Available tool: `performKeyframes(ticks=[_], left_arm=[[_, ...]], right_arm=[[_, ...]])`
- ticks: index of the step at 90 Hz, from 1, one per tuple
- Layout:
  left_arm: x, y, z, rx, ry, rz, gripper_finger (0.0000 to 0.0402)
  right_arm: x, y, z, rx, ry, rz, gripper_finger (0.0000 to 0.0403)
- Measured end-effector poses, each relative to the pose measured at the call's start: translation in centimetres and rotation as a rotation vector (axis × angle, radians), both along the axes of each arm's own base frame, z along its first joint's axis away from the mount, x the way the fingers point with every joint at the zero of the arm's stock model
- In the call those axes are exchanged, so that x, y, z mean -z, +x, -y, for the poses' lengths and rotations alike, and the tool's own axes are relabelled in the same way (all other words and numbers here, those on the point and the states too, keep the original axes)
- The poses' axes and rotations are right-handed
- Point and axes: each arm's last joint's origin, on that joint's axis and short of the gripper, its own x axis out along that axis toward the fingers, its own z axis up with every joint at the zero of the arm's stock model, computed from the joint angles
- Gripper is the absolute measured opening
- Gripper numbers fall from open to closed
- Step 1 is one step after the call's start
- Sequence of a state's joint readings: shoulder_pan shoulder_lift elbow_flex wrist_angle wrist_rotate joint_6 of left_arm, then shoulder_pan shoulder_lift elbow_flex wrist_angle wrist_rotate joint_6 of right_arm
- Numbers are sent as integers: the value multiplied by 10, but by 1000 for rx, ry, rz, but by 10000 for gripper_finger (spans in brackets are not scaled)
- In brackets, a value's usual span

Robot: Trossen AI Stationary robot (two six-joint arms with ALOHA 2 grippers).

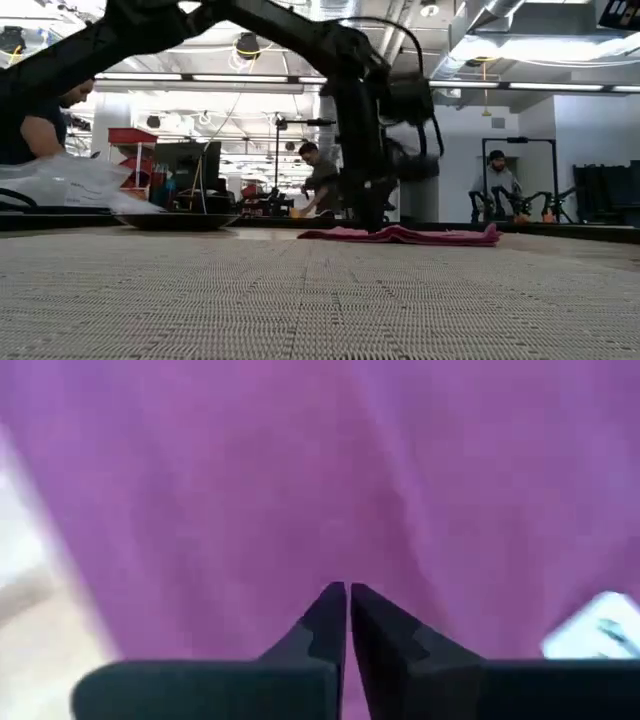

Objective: Set table place
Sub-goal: Fold the pink table towel

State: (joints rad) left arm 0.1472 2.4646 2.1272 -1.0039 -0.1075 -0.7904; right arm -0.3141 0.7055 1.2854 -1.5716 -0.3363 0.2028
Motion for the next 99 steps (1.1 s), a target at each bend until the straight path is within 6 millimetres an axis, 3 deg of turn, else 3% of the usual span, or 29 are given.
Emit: performKeyframes(ticks=[12,21,46,66,87,99], left_arm=[[15,-3,4,3,-24,-77,0],[17,-18,0,7,3,-238,0],[18,-36,-43,-36,11,-345,0],[15,-43,-52,-48,2,-383,0],[-8,-52,-38,-98,3,-419,0],[-50,-54,-31,-123,51,-295,0]], right_arm=[[0,0,0,2,-1,0,0],[0,0,0,8,5,-1,0],[0,0,0,9,6,-1,0],[0,0,0,13,12,-1,0],[-1,-2,-2,-31,28,21,0],[-1,-4,-3,-49,36,36,6]])
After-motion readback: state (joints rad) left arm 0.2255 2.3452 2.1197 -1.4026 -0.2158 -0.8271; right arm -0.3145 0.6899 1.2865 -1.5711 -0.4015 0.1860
